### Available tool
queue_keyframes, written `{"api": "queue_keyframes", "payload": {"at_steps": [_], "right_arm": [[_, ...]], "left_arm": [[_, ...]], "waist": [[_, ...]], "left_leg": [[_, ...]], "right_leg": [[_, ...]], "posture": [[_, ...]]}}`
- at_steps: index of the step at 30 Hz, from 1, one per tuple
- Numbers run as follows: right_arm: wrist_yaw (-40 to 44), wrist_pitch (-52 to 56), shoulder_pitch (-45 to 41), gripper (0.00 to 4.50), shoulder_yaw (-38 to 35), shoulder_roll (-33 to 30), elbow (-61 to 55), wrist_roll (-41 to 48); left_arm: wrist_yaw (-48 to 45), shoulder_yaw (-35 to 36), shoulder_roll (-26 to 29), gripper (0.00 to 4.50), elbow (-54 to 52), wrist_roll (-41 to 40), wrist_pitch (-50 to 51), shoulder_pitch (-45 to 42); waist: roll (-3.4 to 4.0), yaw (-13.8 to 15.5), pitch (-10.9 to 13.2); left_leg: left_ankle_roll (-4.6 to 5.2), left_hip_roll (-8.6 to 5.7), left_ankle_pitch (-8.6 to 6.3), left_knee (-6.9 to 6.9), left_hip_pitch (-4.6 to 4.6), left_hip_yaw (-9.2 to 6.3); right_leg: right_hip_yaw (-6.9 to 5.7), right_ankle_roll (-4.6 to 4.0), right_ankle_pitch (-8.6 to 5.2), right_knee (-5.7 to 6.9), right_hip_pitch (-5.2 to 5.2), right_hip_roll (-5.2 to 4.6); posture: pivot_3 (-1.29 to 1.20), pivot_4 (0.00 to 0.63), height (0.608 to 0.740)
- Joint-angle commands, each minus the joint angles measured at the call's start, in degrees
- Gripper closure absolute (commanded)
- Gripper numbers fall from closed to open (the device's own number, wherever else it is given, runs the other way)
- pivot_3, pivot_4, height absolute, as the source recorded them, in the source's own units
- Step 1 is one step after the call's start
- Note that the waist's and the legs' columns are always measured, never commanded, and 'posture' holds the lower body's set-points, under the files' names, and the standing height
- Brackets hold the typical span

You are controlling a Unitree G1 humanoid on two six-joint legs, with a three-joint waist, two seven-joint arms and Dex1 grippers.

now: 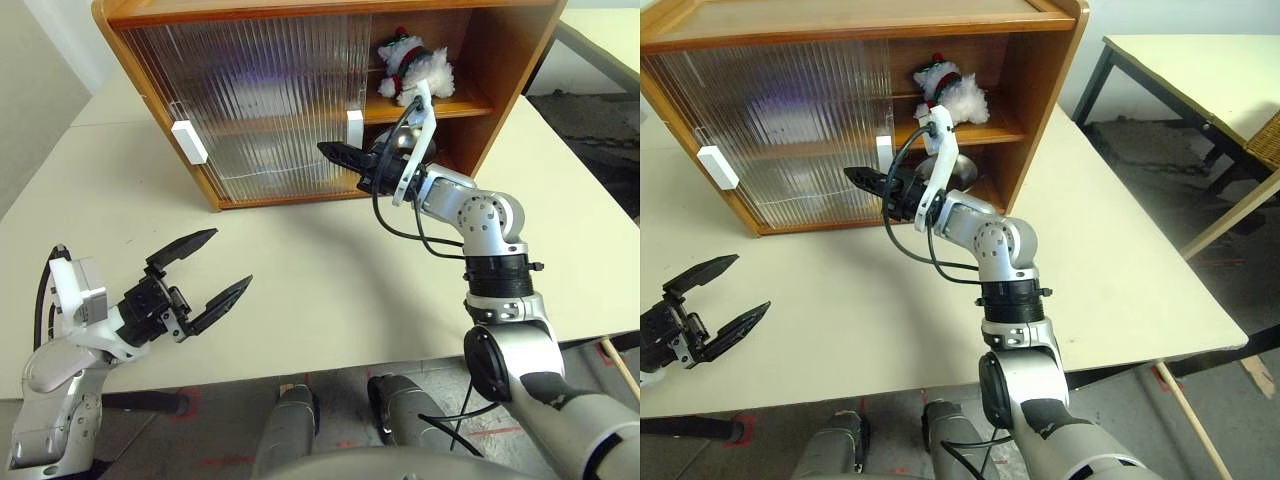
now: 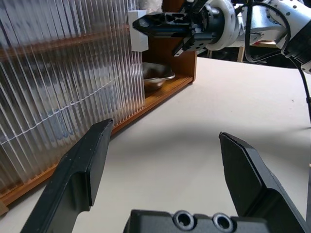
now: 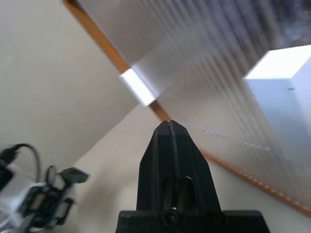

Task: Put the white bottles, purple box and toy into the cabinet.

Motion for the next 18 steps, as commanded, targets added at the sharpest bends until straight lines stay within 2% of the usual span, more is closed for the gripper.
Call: {"api": "queue_keyframes", "payload": {"at_steps": [1, 18], "right_arm": [[-1.85, -2.14, -1.59, 4.48, 1.99, 0.86, 2.80, -3.27], [-5.61, -11.69, -4.04, 4.48, 0.56, 1.53, 8.55, -8.98]], "left_arm": [[0.23, 0.37, 0.38, 0.00, -0.42, 0.33, -0.19, 0.09], [0.52, -0.22, 0.32, 0.00, -0.15, 0.52, -0.13, -0.45]], "waist": [[0.00, 0.00, 0.00], [-0.01, 0.09, 0.00]], "left_leg": [[0.00, 0.01, 0.00, 0.00, -0.04, 0.00], [0.00, 0.11, 0.00, 0.04, -0.20, -0.01]], "right_leg": [[-0.01, -0.02, 0.01, 0.01, -0.05, 0.00], [-0.10, -0.11, 0.07, 0.05, -0.20, 0.03]], "posture": [[-0.08, 0.116, 0.740], [-0.10, 0.115, 0.740]]}}
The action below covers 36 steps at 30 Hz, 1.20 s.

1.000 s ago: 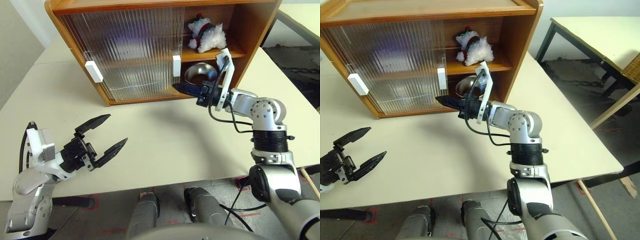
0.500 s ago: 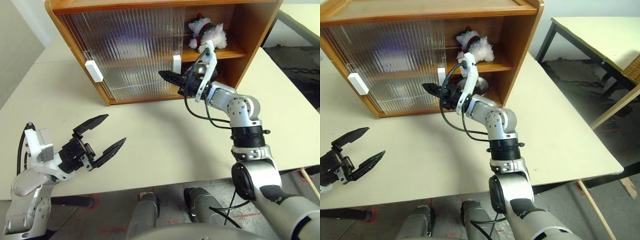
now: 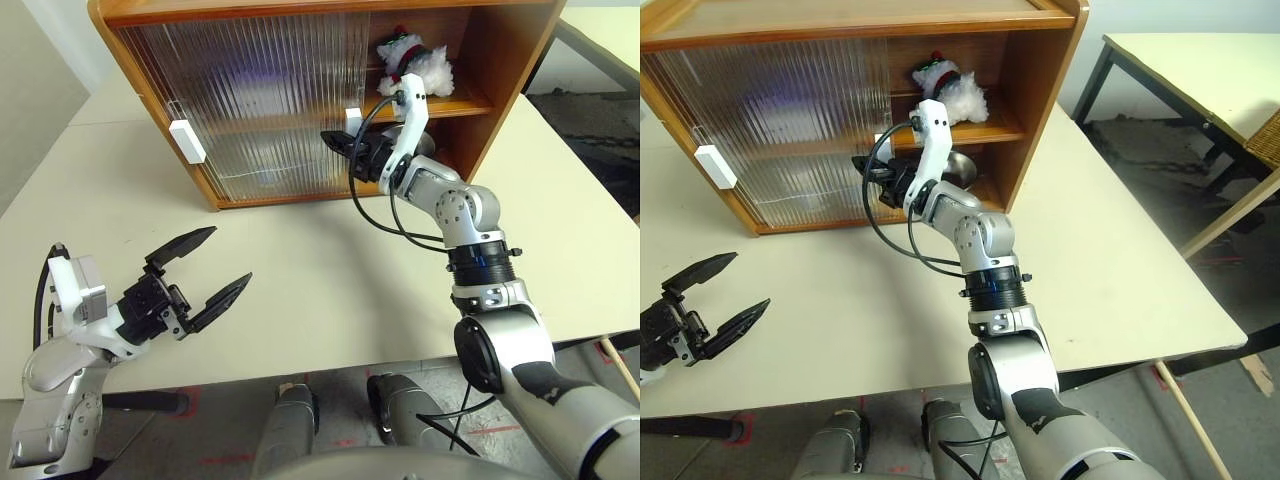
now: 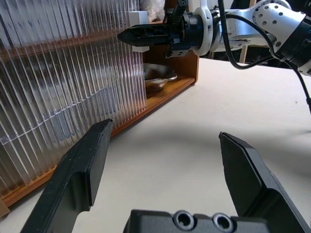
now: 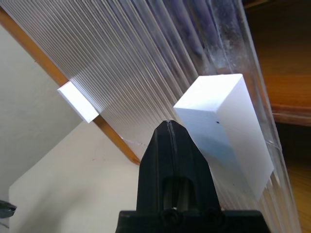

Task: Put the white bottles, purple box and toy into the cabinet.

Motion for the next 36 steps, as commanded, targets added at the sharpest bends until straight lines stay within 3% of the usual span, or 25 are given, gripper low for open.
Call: {"api": "queue_keyframes", "payload": {"at_steps": [1, 19, 36], "right_arm": [[-0.97, -1.10, -0.53, 4.48, -0.68, -0.55, 0.22, -1.15], [-3.92, -3.30, 7.76, 4.48, -1.41, -5.53, -7.68, -4.05], [-4.59, -6.14, 8.24, 4.48, -2.03, -8.32, -6.30, -4.52]], "left_arm": [[-0.17, -0.28, 0.34, 0.00, 0.00, 0.51, -0.12, -0.09], [-0.33, -1.50, 0.25, 0.00, 1.36, 0.85, -0.16, -2.50], [-1.39, -1.71, 0.57, 0.00, 2.25, 0.69, -0.16, -3.41]], "waist": [[-0.01, 0.01, 0.00], [-0.23, 0.18, -0.16], [-0.27, 0.07, -0.21]], "left_leg": [[0.00, 0.00, 0.00, 0.01, 0.00, 0.00], [0.13, 0.02, 0.09, 0.23, 0.02, 0.00], [0.26, 0.02, 0.22, 0.24, 0.04, 0.01]], "right_leg": [[0.00, 0.00, 0.00, 0.00, 0.00, 0.00], [-0.13, 0.02, 0.22, 0.09, 0.11, -0.02], [-0.14, 0.03, 0.56, 0.09, 0.14, -0.01]], "posture": [[-0.10, 0.114, 0.740], [-0.12, 0.100, 0.740], [-0.14, 0.092, 0.740]]}}
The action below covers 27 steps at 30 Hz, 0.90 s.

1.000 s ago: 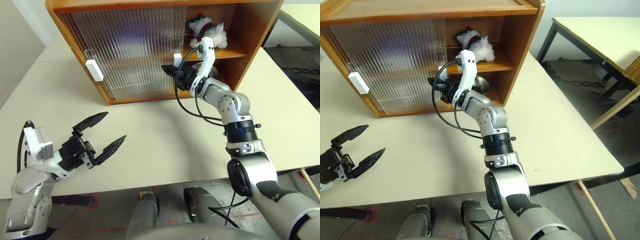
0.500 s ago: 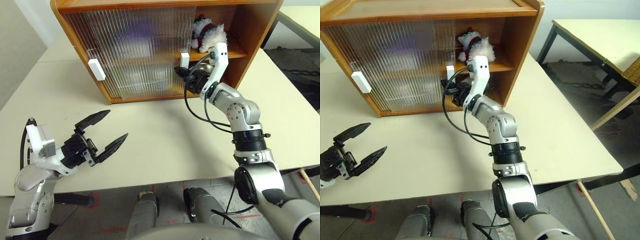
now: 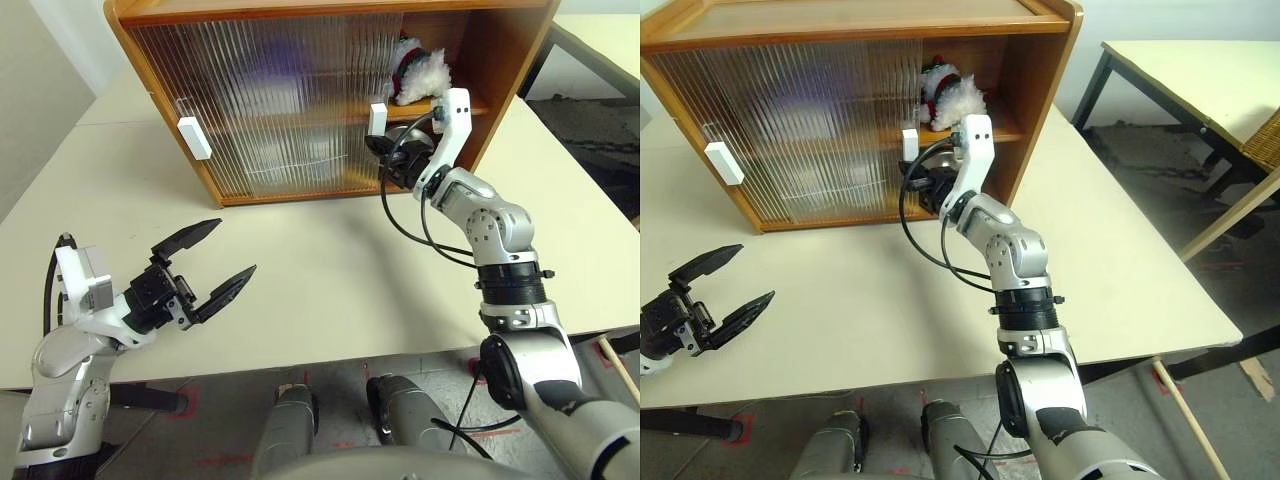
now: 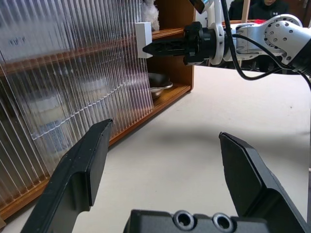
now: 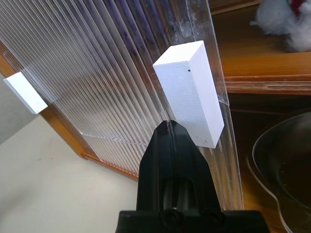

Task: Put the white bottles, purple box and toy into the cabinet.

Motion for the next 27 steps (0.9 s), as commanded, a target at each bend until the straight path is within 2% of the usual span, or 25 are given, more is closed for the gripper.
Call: {"api": "queue_keyframes", "payload": {"at_steps": [1, 10, 16, 27], "right_arm": [[-1.36, -2.40, 0.79, 4.48, -1.92, -1.38, 0.69, -1.89], [-1.49, -5.16, 1.27, 4.48, -3.03, -4.07, 2.73, -3.66], [-1.79, -7.14, 1.03, 4.48, -3.70, -6.06, 4.67, -4.11], [-1.63, -10.03, 1.05, 4.48, -5.23, -9.31, 7.61, -5.87]], "left_arm": [[-0.71, -0.42, 0.62, 0.00, 0.49, 0.52, -0.11, -0.18], [-1.48, -0.35, 0.78, 0.00, 0.70, 0.40, 0.08, -0.30], [-1.62, -0.19, 0.90, 0.00, 0.72, 0.28, 0.23, -0.28], [-1.81, -0.41, 1.18, 0.00, 1.32, 0.26, 0.60, -1.20]], "waist": [[-0.01, 0.00, -0.01], [-0.04, 0.01, -0.04], [-0.04, 0.01, -0.03], [-0.04, -0.24, -0.03]], "left_leg": [[0.01, 0.00, 0.01, 0.00, 0.00, 0.00], [0.01, -0.01, 0.04, 0.06, 0.00, 0.01], [0.01, -0.01, 0.04, 0.04, 0.01, 0.00], [-0.06, 0.00, 0.00, -0.04, 0.02, 0.00]], "right_leg": [[0.00, 0.00, 0.01, 0.00, 0.00, 0.00], [0.00, 0.09, 0.19, -0.02, 0.06, -0.02], [0.00, 0.53, 0.12, -0.02, 0.04, -0.02], [0.01, 0.53, 0.25, -0.03, 0.00, -0.03]], "posture": [[-0.14, 0.092, 0.740], [-0.15, 0.095, 0.740], [-0.15, 0.098, 0.740], [-0.16, 0.104, 0.740]]}}
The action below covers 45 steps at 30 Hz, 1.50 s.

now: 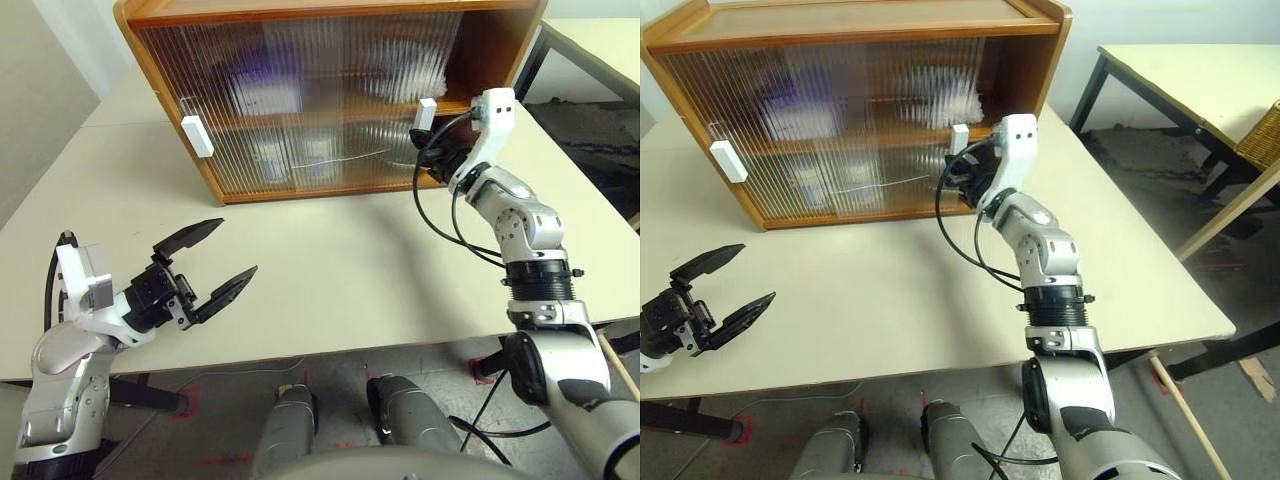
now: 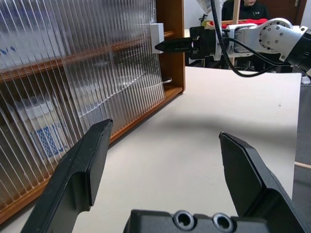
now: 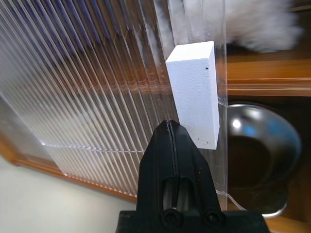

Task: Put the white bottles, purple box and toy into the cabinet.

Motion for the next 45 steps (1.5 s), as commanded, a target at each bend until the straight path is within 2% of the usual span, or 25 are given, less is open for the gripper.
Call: {"api": "queue_keyframes", "payload": {"at_steps": [1, 10, 13, 19, 28, 37, 40, 45], "right_arm": [[-1.44, -1.44, 0.68, 4.48, -2.35, -1.71, 1.58, -1.66], [-1.85, -2.88, 1.17, 4.48, -3.66, -3.74, 2.98, -3.32], [-2.13, -2.99, 1.29, 4.48, -3.97, -4.50, 3.25, -3.72], [-2.94, -3.06, 1.43, 4.48, -4.43, -5.77, 3.60, -4.78], [-3.34, -2.63, 1.31, 4.48, -4.74, -6.39, 4.00, -5.50], [4.09, -2.40, 1.67, 4.48, -3.64, -4.53, 0.80, -1.16], [7.42, -1.32, 2.23, 3.93, -3.22, -4.19, -0.31, 0.68], [12.22, 2.75, 3.47, 2.12, -2.81, -4.91, -1.78, 3.38]], "left_arm": [[-0.55, -0.40, 0.89, 0.00, 0.89, 0.32, 0.54, -0.26], [-0.83, -0.24, 1.30, 0.00, 0.74, -0.02, 0.93, -0.12], [-0.95, -0.24, 1.37, 0.00, 0.83, -0.10, 1.04, -0.21], [-1.00, -0.24, 1.40, 0.00, 0.73, -0.20, 1.16, -0.06], [-1.00, -0.10, 1.40, 0.00, 0.79, -0.17, 1.27, 0.01], [-1.40, 0.46, 1.61, 0.00, 1.10, -0.33, 1.15, 0.38], [-1.36, 1.19, 1.64, 0.00, 0.89, -0.49, 1.12, 1.21], [-0.48, 2.24, 1.58, 0.00, 0.51, -0.40, 1.56, 2.88]], "waist": [[0.00, -0.04, 0.00], [0.03, -0.38, 0.01], [0.04, -0.57, 0.02], [0.04, -0.76, 0.02], [0.05, -0.81, 0.02], [0.07, -1.26, 0.04], [0.09, -1.61, 0.04], [0.09, -1.81, 0.04]], "left_leg": [[0.00, 0.00, 0.00, -0.02, 0.00, 0.00], [0.05, 0.04, 0.03, -0.15, -0.08, 0.01], [0.06, 0.04, 0.04, -0.11, -0.13, 0.03], [0.06, 0.03, 0.04, -0.06, -0.21, 0.07], [0.05, 0.03, 0.03, -0.10, -0.22, 0.06], [0.03, 0.04, 0.02, -0.16, -0.26, 0.07], [0.04, 0.04, 0.03, -0.22, -0.26, 0.06], [0.07, 0.06, 0.04, -0.21, -0.26, 0.06]], "right_leg": [[0.00, 0.00, 0.00, 0.00, -0.01, 0.00], [0.00, 0.08, -0.06, -0.23, -0.08, 0.01], [0.04, -0.26, 0.07, -0.28, -0.08, 0.00], [0.08, -0.27, 0.05, -0.37, -0.07, -0.04], [0.07, 0.20, -0.23, -0.37, -0.07, -0.06], [0.07, 0.13, -0.25, -0.36, -0.17, -0.05], [0.07, -0.06, -0.21, -0.35, -0.21, -0.03], [0.07, -0.24, -0.28, -0.34, -0.20, 0.00]], "posture": [[-0.16, 0.104, 0.740], [-0.17, 0.109, 0.740], [-0.17, 0.110, 0.740], [-0.18, 0.113, 0.740], [-0.18, 0.115, 0.740], [-0.17, 0.108, 0.740], [-0.17, 0.108, 0.740], [-0.16, 0.107, 0.740]]}}
